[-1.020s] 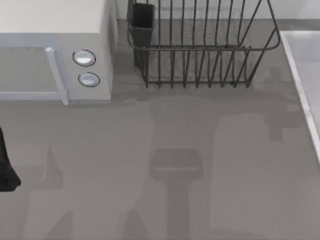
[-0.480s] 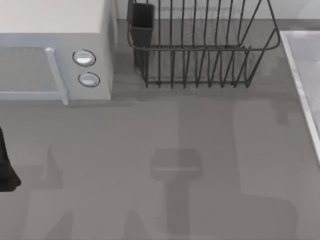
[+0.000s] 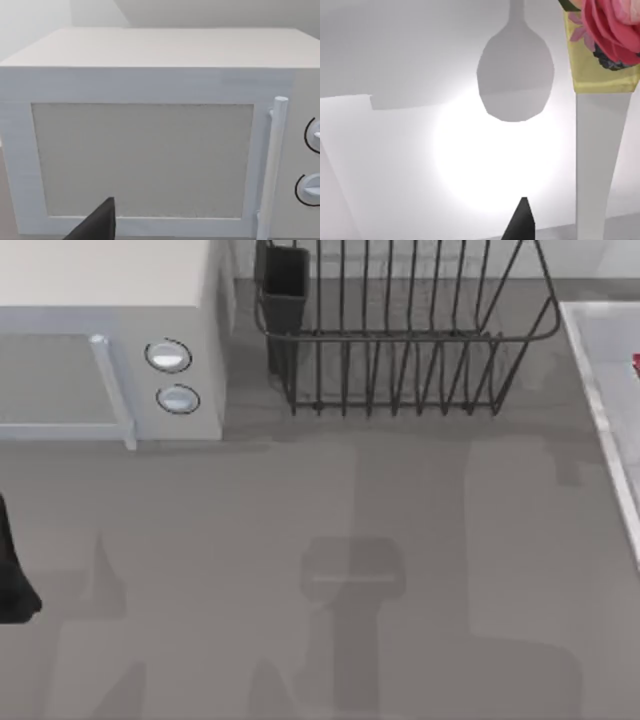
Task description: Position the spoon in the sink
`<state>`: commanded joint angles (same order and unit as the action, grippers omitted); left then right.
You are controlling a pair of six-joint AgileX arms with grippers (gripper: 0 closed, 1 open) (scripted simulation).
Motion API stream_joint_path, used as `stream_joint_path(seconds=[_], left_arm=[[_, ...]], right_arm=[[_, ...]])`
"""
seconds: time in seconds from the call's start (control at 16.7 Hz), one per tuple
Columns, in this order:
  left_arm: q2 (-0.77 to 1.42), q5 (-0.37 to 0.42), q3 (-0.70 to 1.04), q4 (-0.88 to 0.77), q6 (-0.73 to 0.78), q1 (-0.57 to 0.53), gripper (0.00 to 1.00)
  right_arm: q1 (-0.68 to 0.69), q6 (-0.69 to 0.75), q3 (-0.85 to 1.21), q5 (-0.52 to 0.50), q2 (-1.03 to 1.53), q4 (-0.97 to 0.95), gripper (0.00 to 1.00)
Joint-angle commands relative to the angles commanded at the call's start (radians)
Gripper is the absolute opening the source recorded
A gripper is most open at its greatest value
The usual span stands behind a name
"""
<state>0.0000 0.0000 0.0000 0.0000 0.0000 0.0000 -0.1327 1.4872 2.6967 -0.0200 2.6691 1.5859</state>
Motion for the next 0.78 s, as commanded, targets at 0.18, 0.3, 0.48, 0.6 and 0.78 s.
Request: stream_joint_path(seconds=[0.18,0.3,0.48,0.6,0.78], left_arm=[[0.000,0.000,0.000,0.000,0.000,0.000,1.00],[0.000,0.000,0.000,0.000,0.000,0.000,1.00],[0.000,0.000,0.000,0.000,0.000,0.000,1.00],[0.000,0.000,0.000,0.000,0.000,0.000,1.00],[0.000,0.000,0.000,0.000,0.000,0.000,1.00]], right_arm=[[-0.002,-0.003,-0.172,0.001,-0.039,-0.103,0.00],[-0.007,-0.008,-0.252,0.001,-0.065,-0.167,0.00],[-0.010,-0.010,-0.294,0.001,-0.082,-0.205,0.00],[-0.010,-0.010,-0.294,0.001,-0.082,-0.205,0.00],[-0.010,-0.010,-0.294,0.001,-0.082,-0.205,0.15]])
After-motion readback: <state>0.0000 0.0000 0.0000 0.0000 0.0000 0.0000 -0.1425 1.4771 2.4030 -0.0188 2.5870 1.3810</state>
